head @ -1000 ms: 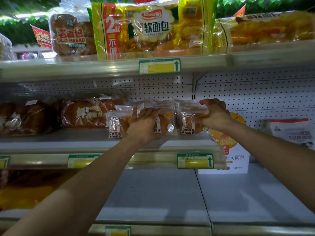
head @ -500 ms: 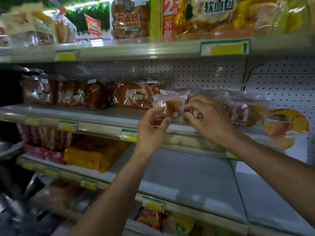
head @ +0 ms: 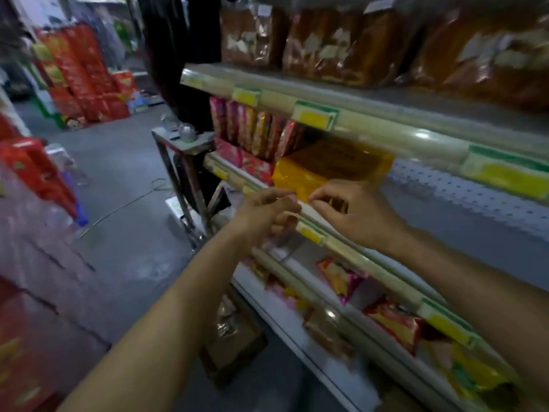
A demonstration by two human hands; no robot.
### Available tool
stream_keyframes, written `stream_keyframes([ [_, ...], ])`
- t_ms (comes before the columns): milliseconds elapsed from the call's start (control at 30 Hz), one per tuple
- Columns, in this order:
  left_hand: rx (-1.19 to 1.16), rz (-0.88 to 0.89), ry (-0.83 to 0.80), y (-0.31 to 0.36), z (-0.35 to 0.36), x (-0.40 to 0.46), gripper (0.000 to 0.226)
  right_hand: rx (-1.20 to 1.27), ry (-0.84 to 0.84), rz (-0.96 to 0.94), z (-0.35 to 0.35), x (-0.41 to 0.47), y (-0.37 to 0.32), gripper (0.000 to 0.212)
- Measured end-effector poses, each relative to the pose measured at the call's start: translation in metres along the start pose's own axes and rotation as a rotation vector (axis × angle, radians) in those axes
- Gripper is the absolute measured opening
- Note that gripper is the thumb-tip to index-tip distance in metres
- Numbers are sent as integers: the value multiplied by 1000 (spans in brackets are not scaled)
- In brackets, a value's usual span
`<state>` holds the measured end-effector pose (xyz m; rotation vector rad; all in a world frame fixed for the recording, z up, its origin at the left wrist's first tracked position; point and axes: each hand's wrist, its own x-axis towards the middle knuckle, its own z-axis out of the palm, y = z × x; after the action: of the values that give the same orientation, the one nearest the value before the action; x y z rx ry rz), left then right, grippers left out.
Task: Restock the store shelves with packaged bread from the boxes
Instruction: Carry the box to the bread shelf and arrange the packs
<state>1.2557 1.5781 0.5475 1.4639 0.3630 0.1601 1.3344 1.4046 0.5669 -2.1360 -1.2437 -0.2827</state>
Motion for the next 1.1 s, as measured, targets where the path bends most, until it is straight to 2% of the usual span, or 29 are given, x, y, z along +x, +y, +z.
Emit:
stream_keyframes([
  [167, 1, -94, 169, -31, -124, 49, 12, 149, -242, 93, 133, 64, 11, 10],
  [267, -17, -213, 246, -63, -193, 81, 11, 245, -360, 173, 216, 98, 23, 10],
  [433, -4, -402, 337, -138, -287, 128, 8, 412, -473, 416, 349, 116, 51, 10],
  [500, -14, -459, 375, -176, -313, 146, 13, 464, -522, 482, 392, 112, 63, 14],
  [600, -66, -579, 405, -237, -336, 166, 16, 478, -632, 597, 451, 99, 87, 29],
  [667, -106, -658, 419, -282, -346, 176, 14, 505, -674, 720, 492, 87, 108, 31],
  [900, -297, -919, 477, -483, -367, 212, 16, 555, -902, 1010, 665, 26, 179, 10],
  [1000, -407, -979, 543, -567, -373, 232, 14, 533, -940, 1090, 741, -6, 210, 16],
  [1100, -391, -1015, 625, -636, -386, 254, 17, 478, -927, 1181, 800, -25, 238, 6],
])
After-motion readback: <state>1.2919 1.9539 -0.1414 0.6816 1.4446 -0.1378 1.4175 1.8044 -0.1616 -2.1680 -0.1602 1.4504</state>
